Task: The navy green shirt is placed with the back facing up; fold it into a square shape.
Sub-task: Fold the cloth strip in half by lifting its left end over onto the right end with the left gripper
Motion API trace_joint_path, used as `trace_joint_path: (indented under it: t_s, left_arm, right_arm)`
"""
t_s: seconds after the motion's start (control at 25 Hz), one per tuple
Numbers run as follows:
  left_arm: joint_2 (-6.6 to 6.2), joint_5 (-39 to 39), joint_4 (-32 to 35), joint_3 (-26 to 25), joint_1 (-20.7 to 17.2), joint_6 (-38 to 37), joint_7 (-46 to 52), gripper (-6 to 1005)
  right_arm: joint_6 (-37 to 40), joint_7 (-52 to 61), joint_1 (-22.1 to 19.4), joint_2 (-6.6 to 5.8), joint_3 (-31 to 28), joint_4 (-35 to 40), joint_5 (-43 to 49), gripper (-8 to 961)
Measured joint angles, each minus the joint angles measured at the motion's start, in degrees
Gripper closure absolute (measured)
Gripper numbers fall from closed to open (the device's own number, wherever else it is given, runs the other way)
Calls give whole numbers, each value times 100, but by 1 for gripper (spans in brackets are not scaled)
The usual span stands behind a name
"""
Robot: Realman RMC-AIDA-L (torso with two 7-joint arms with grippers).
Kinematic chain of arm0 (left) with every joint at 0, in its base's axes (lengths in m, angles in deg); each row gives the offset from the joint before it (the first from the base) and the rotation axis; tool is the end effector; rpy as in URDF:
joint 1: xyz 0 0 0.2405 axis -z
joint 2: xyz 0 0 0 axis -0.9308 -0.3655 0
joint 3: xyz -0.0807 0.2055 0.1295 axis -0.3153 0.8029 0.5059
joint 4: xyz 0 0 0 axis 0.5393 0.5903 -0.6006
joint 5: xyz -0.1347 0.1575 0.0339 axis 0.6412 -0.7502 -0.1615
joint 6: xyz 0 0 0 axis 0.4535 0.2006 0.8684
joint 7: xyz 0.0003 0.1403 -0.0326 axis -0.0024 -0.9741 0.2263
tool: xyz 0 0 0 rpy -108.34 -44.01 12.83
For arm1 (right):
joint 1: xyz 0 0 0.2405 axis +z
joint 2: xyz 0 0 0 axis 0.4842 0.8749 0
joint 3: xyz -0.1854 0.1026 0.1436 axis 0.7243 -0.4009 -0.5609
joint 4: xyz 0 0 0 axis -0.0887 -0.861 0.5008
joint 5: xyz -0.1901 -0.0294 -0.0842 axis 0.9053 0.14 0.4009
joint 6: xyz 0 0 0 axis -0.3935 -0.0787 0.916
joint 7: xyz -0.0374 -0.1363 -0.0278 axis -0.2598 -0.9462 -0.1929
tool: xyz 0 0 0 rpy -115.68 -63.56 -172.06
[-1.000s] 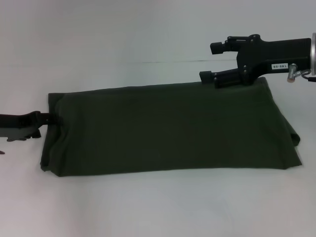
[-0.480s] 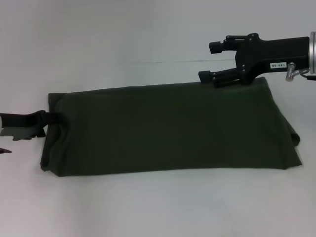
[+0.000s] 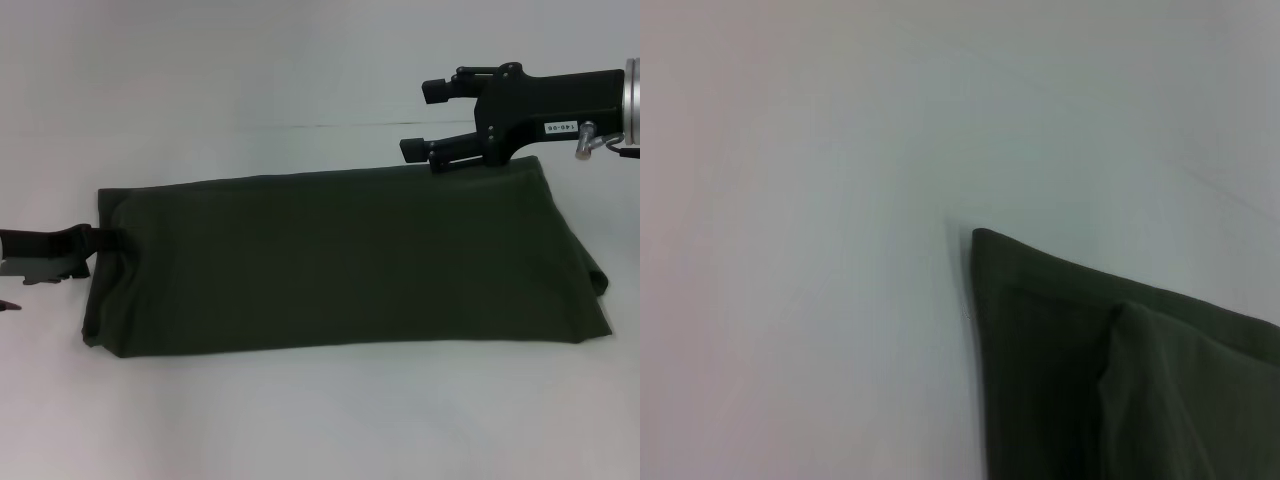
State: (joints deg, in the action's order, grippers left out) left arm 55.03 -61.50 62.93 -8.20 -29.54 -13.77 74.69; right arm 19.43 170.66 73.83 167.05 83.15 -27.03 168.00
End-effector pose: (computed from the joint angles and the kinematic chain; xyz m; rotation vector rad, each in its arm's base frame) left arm -0.3216 0.4023 0.0343 -1.8139 -1.7948 -0.2979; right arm 0.1811 0.4201 0.0549 -2.7296 0.2402 0.5300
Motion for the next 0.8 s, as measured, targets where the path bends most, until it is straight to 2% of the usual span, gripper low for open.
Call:
trace_joint_path:
  t_s: [0.8]
  left_arm:
    - [-39, 41, -149, -7, 182, -384, -7, 139]
  right_arm:
    - [-24, -34, 31, 9, 4, 0, -1, 37]
